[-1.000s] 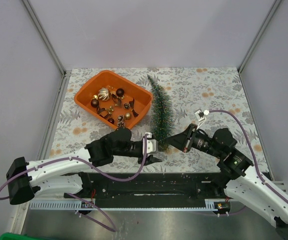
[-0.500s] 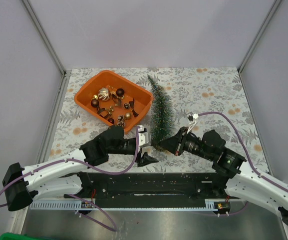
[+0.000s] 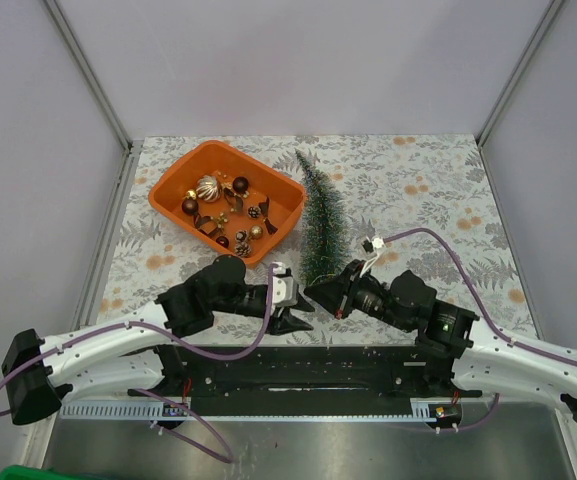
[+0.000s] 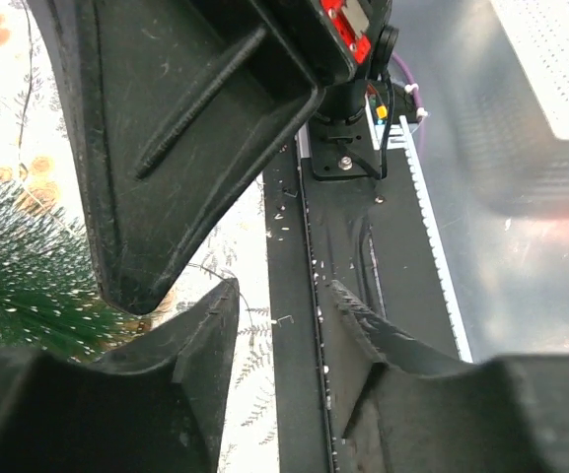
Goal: Decorate the small christmas tree
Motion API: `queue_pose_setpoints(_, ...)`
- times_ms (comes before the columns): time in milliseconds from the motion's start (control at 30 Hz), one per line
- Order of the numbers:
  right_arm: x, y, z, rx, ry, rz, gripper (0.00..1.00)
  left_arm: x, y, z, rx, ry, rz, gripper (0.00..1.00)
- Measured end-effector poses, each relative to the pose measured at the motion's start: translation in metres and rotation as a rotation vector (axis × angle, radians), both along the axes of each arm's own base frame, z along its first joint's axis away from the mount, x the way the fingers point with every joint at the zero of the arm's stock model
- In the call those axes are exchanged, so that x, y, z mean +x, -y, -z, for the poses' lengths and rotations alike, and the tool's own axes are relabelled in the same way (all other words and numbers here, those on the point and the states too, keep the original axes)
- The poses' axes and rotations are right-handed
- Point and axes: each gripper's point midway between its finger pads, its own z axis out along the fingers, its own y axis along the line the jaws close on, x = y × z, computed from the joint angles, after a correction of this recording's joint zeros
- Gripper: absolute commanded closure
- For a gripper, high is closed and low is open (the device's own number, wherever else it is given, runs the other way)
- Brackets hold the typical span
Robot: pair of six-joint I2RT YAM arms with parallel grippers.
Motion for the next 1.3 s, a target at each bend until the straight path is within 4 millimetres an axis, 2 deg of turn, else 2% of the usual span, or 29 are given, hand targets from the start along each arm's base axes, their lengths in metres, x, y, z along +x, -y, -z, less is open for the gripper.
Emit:
queue_pose_setpoints(167,-0.001,-0.001,0.000,-0.005,0.010,0.013,1.00,0.007,-0.003,0.000,-0.007,0.009,-0.038,1.00)
queue_pose_setpoints(333,-0.003,-0.002,-0.004,0.008,0.020,0.022,1.00,0.020,-0.008,0.000,-0.012,0.018,-0.099,1.00)
queue_pose_setpoints(500,-0.003,-0.002,-0.003,0.003,0.019,0.024,0.88,0.038,-0.015,0.005,-0.009,0.032,-0.187,1.00)
queue_pose_setpoints(633,-0.004,0.006,0.001,-0.017,0.014,0.031,0.79,0.068,-0.028,0.006,-0.013,0.044,-0.330,1.00)
queue_pose_setpoints(767,-0.008,0.021,-0.009,0.007,0.023,0.048,0.76,0.095,-0.046,0.017,0.007,0.018,-0.486,1.00)
queue_pose_setpoints(900,-0.012,0.033,-0.007,-0.005,0.017,0.052,0.71,0.117,-0.065,0.031,0.032,-0.015,-0.622,1.00)
queue_pose_setpoints(1000,-0.013,0.036,-0.002,-0.034,0.007,0.055,0.77,0.124,-0.071,0.033,0.035,-0.033,-0.676,1.00)
queue_pose_setpoints(1100,-0.013,0.038,0.004,-0.060,-0.001,0.056,0.77,0.126,-0.072,0.032,0.028,-0.041,-0.689,1.00)
queue_pose_setpoints(1300,-0.011,0.033,0.006,-0.066,-0.005,0.057,0.79,0.114,-0.065,0.031,0.016,-0.080,-0.619,0.99)
